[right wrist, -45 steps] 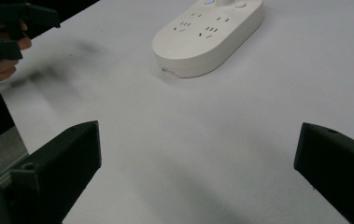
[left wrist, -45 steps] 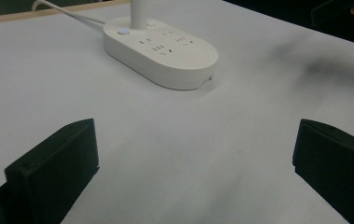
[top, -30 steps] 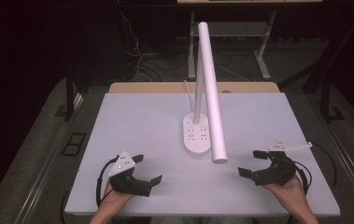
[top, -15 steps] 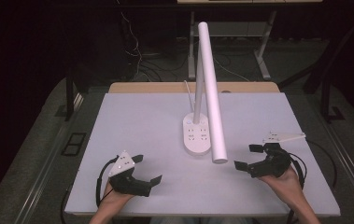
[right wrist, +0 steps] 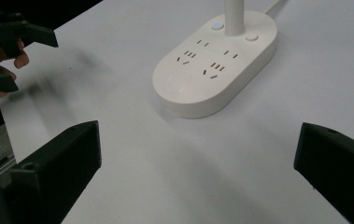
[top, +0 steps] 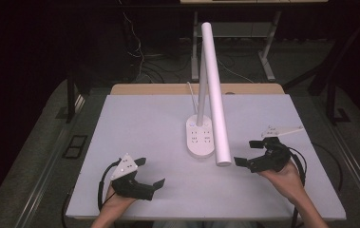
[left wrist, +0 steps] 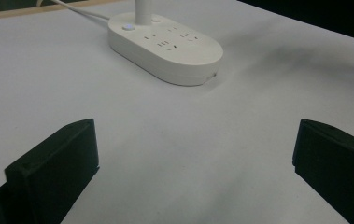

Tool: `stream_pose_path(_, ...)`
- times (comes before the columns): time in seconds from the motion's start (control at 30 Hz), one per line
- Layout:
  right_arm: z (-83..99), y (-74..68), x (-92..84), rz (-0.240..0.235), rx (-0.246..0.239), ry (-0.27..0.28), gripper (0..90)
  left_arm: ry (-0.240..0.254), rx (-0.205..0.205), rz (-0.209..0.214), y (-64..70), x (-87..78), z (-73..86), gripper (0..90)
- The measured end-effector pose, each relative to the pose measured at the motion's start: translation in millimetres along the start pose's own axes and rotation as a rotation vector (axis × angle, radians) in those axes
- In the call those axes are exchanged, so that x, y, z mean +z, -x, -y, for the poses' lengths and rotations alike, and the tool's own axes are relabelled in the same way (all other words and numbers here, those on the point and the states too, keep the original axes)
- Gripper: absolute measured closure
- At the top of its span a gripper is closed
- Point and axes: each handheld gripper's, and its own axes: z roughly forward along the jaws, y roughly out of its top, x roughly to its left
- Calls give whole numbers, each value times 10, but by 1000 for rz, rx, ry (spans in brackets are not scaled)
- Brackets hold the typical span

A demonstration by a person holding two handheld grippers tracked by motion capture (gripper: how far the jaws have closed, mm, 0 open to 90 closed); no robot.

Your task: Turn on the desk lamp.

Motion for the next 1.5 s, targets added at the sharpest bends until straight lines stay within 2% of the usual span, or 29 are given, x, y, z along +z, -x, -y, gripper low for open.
stream_pose_path(0.4, -232, 7, 84, -8, -12, -20, 1, -4, 6, 2, 4, 0, 1, 0)
stream_pose_path(0.63, -365, 57, 155, -3, -28, -24, 1, -5, 7, 3, 2, -1, 2, 0)
stream_pose_path(1.07, -538, 178, 295, 3, -13, -38, 2, -4, 6, 4, 1, -3, 2, 0)
stream_pose_path(1.5, -728, 263, 455, 15, -18, -56, 2, -3, 5, 4, -6, -8, 3, 0)
